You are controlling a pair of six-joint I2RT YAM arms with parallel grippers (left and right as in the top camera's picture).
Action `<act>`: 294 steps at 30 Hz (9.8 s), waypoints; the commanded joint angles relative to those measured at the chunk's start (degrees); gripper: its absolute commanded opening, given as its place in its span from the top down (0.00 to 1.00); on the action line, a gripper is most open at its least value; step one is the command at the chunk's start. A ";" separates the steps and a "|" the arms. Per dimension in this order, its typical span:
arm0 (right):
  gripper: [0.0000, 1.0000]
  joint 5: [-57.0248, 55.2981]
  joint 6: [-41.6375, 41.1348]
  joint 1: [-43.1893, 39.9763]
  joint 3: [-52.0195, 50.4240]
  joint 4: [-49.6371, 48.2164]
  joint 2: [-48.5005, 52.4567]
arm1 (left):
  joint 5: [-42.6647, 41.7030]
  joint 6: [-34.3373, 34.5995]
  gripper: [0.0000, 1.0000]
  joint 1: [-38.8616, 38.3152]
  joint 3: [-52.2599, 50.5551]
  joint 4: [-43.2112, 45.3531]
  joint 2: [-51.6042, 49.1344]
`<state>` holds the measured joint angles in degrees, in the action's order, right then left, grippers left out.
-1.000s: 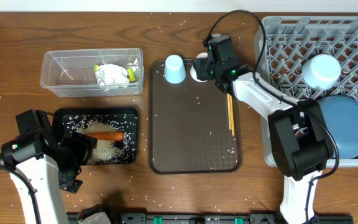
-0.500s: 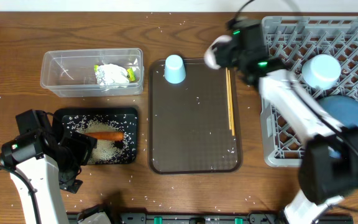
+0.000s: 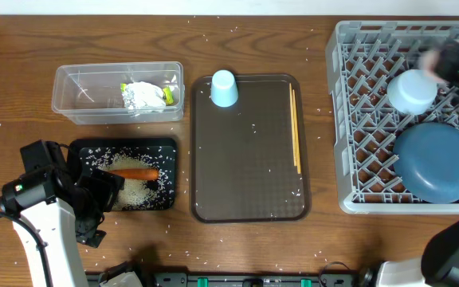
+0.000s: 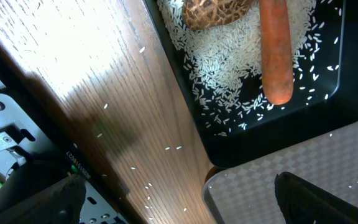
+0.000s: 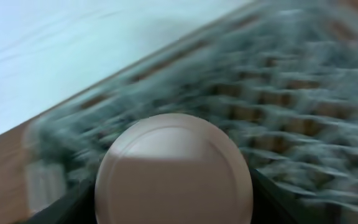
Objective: Sort waste into correct bins and load items into the dishwasher rack
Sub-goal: 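Carry the white cup right and set it in the rack, then move the right gripper left to the light blue cup on the tray, then lower the right gripper onto the light blue cup and grasp it, then carry the light blue cup right and set it in the rack, then move the right gripper back left over the brown tray, then lower the right gripper onto one chopstick and close on it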
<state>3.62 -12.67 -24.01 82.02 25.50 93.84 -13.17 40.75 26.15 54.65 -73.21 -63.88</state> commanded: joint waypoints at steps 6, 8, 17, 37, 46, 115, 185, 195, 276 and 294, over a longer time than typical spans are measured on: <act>0.39 1.88 7.17 -10.88 0.48 0.00 1.27 | 0.57 0.68 0.02 0.31 0.00 -0.17 -0.11; 0.38 2.23 7.19 -11.32 0.48 -0.35 2.05 | 0.57 0.68 0.02 0.31 0.00 -0.15 -0.11; 0.22 2.64 7.37 -11.17 0.48 -0.15 5.18 | 0.57 0.68 0.02 0.31 0.00 -0.17 -0.11; 0.21 21.77 4.66 9.60 0.50 -2.93 3.98 | 0.57 0.68 0.02 0.31 0.00 -0.17 -0.11; 0.06 4.94 6.10 38.12 0.48 -11.58 6.58 | 0.57 0.68 0.02 0.31 0.00 -0.17 -0.11; 0.41 -11.15 2.01 44.04 38.16 14.25 33.77 | 0.57 0.68 0.02 0.31 0.00 -0.15 -0.11; 0.53 4.79 2.82 25.38 37.09 29.77 20.31 | 0.57 0.68 0.02 0.31 0.00 -0.17 -0.11; 0.43 3.85 -2.75 40.89 37.09 35.32 28.15 | 0.57 0.68 0.02 0.31 0.00 -0.17 -0.11; 0.35 -3.30 -14.78 49.86 9.55 24.13 33.81 | 0.57 0.68 0.02 0.31 0.00 -0.15 -0.11; 0.99 -4.31 -17.73 49.77 9.73 26.38 32.98 | 0.57 0.68 0.02 0.31 0.00 -0.17 -0.11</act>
<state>-1.02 -29.74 25.52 93.45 50.68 126.10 -13.17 40.75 26.15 54.65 -73.21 -63.88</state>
